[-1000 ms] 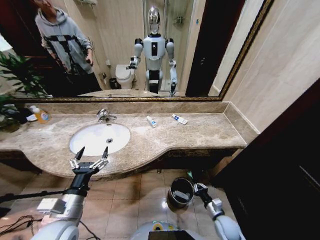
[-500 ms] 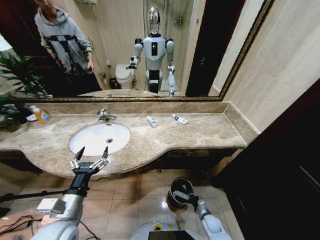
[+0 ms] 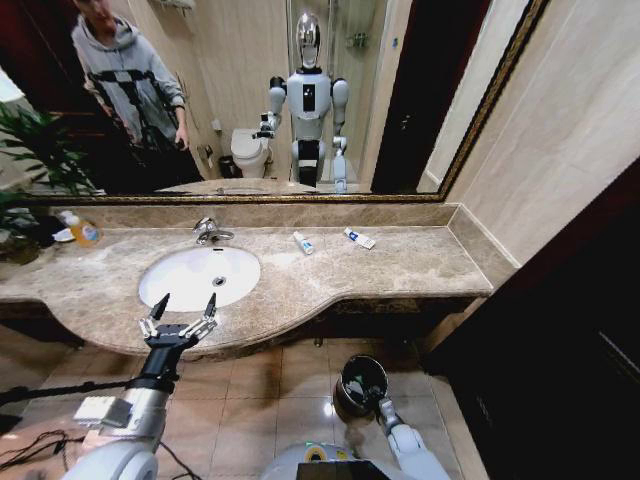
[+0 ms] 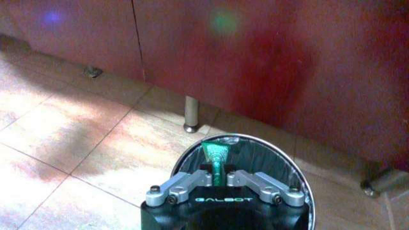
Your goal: Pick up the trash from the sink and place it in the trash bin.
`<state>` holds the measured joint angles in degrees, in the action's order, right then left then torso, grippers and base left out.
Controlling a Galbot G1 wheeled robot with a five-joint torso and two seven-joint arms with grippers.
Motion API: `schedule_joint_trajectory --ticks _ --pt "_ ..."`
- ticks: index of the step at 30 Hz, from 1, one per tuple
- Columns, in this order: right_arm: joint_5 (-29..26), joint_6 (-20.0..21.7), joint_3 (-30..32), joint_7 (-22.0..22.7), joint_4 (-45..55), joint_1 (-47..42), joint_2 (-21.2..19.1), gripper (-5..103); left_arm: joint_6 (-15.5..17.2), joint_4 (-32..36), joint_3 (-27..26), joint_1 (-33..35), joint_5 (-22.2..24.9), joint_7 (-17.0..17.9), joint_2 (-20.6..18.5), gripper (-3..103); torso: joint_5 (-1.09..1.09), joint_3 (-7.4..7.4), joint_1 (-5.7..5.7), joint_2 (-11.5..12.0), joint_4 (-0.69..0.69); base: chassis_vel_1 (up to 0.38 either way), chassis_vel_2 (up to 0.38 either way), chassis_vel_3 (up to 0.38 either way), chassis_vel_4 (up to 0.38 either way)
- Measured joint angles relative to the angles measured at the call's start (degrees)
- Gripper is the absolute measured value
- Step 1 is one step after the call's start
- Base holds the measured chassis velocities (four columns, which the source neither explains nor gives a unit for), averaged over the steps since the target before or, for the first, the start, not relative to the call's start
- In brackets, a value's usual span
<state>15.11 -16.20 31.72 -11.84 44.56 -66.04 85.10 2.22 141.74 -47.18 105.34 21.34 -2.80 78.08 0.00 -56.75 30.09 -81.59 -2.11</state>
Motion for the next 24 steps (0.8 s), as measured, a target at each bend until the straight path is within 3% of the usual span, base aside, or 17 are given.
schedule_joint_trajectory --ticks 1,2,4,6,9,10,11,12,14,15,17,18,19,20,21,24 --pt "0.00 0.00 0.00 0.00 0.00 0.00 0.00 1 0.00 0.00 0.00 0.00 0.00 0.00 0.00 100 0.00 0.00 0.00 0.00 0.00 0.000 0.000 0.000 0.000" --pt "0.16 -0.20 -0.04 0.17 -0.03 0.20 -0.21 11 0.00 0.00 0.00 0.00 0.00 0.00 0.00 100 0.00 0.00 0.00 0.00 0.00 0.000 0.000 0.000 0.000" --pt "0.09 -0.40 -0.03 0.36 -0.05 0.43 -0.34 11 0.00 0.00 0.00 0.00 0.00 0.00 0.01 100 0.00 0.00 0.00 0.00 0.00 0.000 0.000 0.000 0.000" --pt "-0.53 -0.43 -0.09 0.46 0.31 0.78 -0.93 33 0.00 0.00 0.00 0.00 0.00 0.00 0.00 100 0.00 0.00 0.00 0.00 0.00 0.000 0.000 0.000 0.000" --pt "-0.75 -0.42 -0.16 0.42 0.78 0.77 -1.40 33 0.00 0.00 0.00 0.00 0.00 0.00 0.00 100 0.00 0.00 0.00 0.00 0.00 0.000 0.000 0.000 0.000" --pt "-0.89 -0.41 -0.17 0.39 1.03 0.71 -1.58 43 0.00 0.00 0.00 0.00 0.00 0.00 0.00 100 0.00 0.00 0.00 0.00 0.00 0.000 0.000 0.000 0.000" --pt "-1.31 -0.37 -0.19 0.32 1.54 0.45 -1.83 43 0.00 0.00 0.00 0.00 0.00 0.00 0.00 100 0.00 0.00 0.00 0.00 0.00 0.000 0.000 0.000 0.000" --pt "-1.67 -0.33 -0.21 0.29 1.92 0.13 -2.00 54 0.00 0.00 0.00 0.00 0.00 0.00 0.00 100 0.01 0.00 0.00 0.00 0.00 0.000 0.000 0.000 0.000" --pt "-1.93 -0.29 -0.22 0.26 2.34 -0.33 -2.22 54 0.00 0.00 0.00 0.00 0.00 0.00 0.00 100 0.01 0.00 0.00 0.00 0.00 0.000 0.000 0.000 0.000" --pt "-2.15 -0.28 -0.21 0.25 2.85 -0.86 -2.46 66 0.00 0.00 0.00 0.00 0.00 0.00 0.00 100 0.01 0.00 0.00 0.00 0.00 0.000 0.000 0.000 0.000" --pt "-2.51 -0.28 -0.19 0.24 3.50 -1.43 -2.69 66 0.00 0.00 0.00 0.00 0.00 0.00 0.00 100 0.01 0.00 0.00 -0.01 0.00 0.000 0.000 0.000 0.000" --pt "-2.83 -0.28 -0.17 0.24 4.05 -1.86 -2.83 71 0.00 0.00 0.00 0.00 0.00 0.00 0.00 100 0.01 0.00 0.00 -0.01 0.00 0.000 0.000 0.000 0.000" --pt "-3.42 -0.34 -0.08 0.33 5.52 -2.90 -3.13 71 0.00 0.00 0.00 0.00 0.00 0.00 0.00 100 0.01 0.00 0.00 -0.01 0.00 0.000 0.000 0.000 0.000" --pt "-3.83 -0.89 0.29 0.73 7.53 -4.26 -3.43 82 0.00 0.00 0.00 0.00 0.00 0.00 0.00 100 0.01 0.00 0.00 -0.01 0.00 0.000 0.000 0.000 0.000" --pt "-3.83 -0.89 0.29 0.73 7.53 -4.26 -3.43 82 0.00 0.00 0.00 0.00 0.00 0.00 0.00 100 0.01 0.00 0.00 -0.01 0.00 0.000 0.000 0.000 0.000" --pt "-5.99 -2.39 1.19 3.00 16.08 -8.89 -4.54 97 0.00 0.00 0.00 0.00 0.00 0.00 0.00 100 0.01 0.01 0.00 -0.01 0.00 0.000 0.000 0.000 0.000"
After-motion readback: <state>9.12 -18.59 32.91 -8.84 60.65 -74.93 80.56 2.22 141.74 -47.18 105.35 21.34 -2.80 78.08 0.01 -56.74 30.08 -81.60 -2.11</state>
